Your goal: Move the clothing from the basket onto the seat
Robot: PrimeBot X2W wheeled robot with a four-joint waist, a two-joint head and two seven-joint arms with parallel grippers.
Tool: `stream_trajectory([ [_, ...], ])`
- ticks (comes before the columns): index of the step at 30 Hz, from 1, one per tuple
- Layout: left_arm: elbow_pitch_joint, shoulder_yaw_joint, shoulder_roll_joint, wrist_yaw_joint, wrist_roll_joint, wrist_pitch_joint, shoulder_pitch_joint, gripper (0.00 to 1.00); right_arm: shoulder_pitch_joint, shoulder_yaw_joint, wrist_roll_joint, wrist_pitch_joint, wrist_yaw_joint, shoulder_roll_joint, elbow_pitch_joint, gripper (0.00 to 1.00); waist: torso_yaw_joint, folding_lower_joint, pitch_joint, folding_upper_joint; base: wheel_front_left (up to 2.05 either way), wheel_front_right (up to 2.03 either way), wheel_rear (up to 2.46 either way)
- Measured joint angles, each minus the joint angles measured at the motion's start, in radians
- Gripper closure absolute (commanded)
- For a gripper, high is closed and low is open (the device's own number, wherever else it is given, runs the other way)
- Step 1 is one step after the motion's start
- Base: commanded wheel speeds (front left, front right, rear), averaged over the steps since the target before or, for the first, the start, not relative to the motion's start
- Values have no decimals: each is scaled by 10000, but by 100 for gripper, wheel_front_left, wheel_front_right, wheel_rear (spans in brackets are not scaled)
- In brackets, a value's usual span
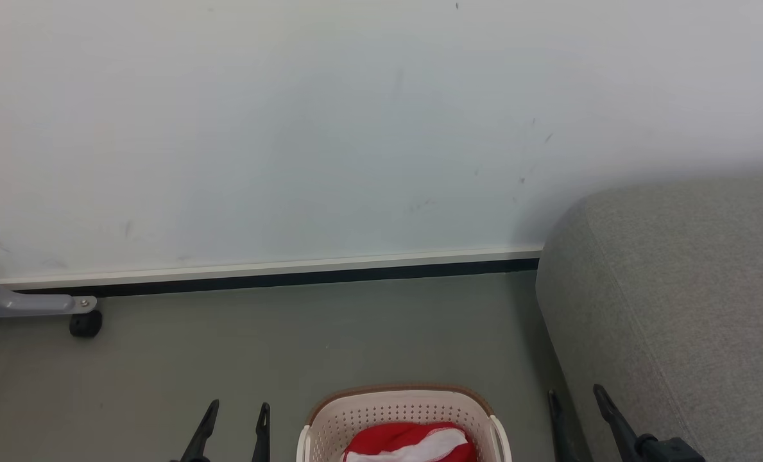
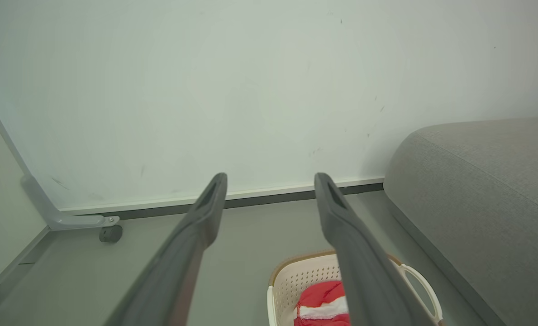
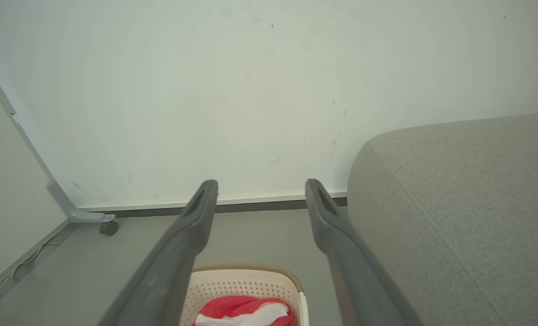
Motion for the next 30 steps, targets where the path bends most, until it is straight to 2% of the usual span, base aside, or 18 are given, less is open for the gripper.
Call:
stream_trajectory([
  [30,132,234,-35,-84,-27,0,1,0,117,-121,8,-2,4,2,-33,0,-1,0,127,0,0,0,0],
])
